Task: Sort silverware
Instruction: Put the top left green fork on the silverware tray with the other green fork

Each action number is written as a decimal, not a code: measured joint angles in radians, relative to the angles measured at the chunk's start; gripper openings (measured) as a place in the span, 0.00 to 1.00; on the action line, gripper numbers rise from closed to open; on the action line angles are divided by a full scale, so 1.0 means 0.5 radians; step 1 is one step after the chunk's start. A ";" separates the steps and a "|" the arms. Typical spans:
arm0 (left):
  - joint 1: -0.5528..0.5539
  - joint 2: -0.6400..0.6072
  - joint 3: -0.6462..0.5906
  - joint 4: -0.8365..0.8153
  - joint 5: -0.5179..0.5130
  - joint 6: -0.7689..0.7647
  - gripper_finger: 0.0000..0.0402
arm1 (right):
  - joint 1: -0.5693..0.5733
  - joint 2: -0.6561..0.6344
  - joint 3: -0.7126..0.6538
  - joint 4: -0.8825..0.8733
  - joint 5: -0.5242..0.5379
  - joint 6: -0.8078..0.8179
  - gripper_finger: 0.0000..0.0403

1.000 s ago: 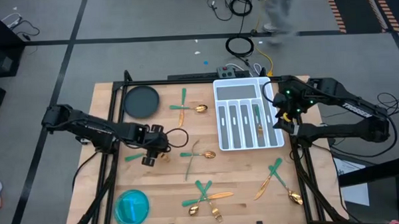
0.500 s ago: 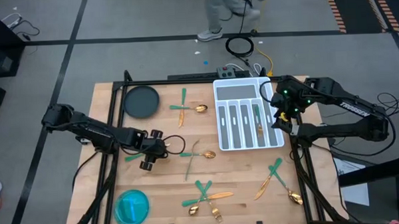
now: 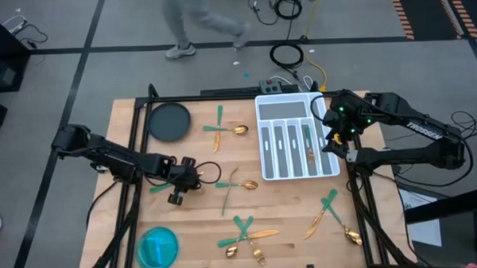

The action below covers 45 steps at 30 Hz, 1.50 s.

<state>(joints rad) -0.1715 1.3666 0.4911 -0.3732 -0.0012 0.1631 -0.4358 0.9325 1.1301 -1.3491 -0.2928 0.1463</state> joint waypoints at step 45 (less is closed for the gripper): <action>0.749 0.574 1.621 1.214 -0.394 -1.487 0.03 | 0.000 -1.089 0.004 0.407 0.075 0.355 0.69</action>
<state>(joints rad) 0.2029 1.6534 1.3016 0.2340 -0.1984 -0.5802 -0.4358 0.3882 1.1323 -1.1454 -0.2554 0.3236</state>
